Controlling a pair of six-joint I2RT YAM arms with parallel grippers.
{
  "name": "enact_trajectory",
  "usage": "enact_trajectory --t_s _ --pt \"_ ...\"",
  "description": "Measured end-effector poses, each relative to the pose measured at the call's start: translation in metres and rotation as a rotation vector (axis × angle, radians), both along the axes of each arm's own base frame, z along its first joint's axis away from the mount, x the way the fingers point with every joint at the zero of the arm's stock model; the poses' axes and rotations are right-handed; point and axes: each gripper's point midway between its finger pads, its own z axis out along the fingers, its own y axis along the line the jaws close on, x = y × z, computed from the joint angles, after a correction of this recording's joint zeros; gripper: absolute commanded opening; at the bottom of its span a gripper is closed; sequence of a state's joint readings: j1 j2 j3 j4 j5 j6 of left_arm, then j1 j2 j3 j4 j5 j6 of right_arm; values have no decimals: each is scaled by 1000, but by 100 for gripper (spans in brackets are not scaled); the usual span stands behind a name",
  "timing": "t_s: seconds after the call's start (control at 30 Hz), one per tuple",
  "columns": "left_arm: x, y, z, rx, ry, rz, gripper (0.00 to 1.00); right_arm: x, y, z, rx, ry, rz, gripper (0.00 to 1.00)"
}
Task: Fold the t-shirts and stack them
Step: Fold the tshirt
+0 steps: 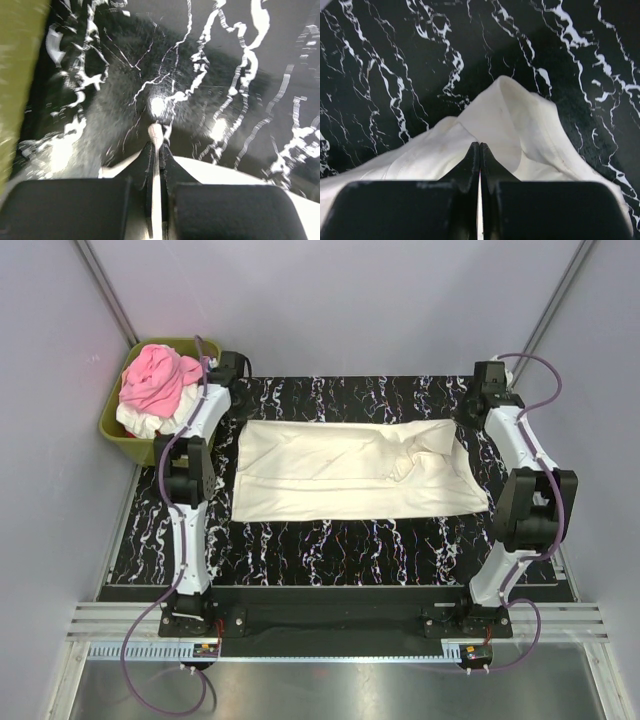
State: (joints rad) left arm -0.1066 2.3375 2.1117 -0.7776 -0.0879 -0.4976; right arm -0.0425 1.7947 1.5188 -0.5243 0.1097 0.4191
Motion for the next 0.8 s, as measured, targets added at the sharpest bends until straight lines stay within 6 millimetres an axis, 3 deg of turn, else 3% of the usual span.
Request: enact_trajectory --t_s 0.2,0.3,0.57,0.8 --pt "-9 4 51 44 -76 -22 0 20 -12 10 0 -14 -16 0" --pt "-22 6 61 62 -80 -32 0 26 -17 9 0 -2 -23 0" --pt "-63 6 39 90 3 -49 0 18 -21 -1 -1 33 -33 0" --pt "-125 -2 18 135 70 -76 1 -45 -31 -61 2 208 -121 0"
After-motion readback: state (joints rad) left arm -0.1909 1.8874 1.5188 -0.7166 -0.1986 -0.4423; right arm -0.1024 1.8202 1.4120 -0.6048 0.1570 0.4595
